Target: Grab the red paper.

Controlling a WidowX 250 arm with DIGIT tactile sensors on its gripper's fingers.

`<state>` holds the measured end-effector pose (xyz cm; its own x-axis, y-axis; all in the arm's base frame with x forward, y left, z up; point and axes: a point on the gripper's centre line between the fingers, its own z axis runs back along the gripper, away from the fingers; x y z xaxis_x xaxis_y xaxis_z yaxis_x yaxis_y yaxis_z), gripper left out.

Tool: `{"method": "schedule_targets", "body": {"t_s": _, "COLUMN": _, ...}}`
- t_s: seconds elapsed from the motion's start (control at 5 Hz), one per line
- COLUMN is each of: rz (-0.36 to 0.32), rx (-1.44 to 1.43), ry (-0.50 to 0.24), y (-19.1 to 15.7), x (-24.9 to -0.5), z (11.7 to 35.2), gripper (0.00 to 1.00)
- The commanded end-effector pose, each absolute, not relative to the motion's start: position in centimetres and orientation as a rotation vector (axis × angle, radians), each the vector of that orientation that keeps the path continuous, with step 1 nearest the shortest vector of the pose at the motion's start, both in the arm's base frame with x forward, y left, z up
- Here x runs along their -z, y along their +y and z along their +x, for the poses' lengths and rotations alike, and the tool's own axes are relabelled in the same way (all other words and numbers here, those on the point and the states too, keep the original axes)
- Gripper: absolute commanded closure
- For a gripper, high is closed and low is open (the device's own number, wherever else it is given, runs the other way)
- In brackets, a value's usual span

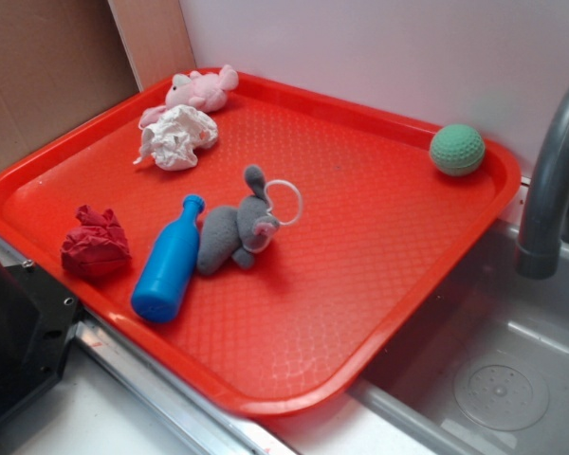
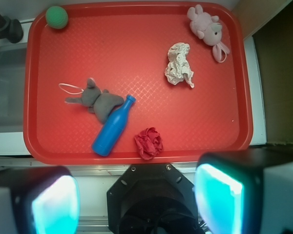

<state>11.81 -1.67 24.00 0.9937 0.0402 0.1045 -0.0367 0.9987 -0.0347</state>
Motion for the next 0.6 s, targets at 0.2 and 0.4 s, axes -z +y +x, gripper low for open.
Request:
{"method": "schedule_targets", "body": {"t_s": 0.2, "rz": 0.023, "rx": -0.024, "ry": -0.029, "y": -0.9, "x": -19.7, "z": 12.5, "gripper": 0.00}}
{"method": "schedule_targets", "body": {"t_s": 0.4, "rz": -0.009, "rx": 0.008, "ry": 0.001, "y": -0.4, "x": -16.2, "z": 13.2, "gripper": 0.00}}
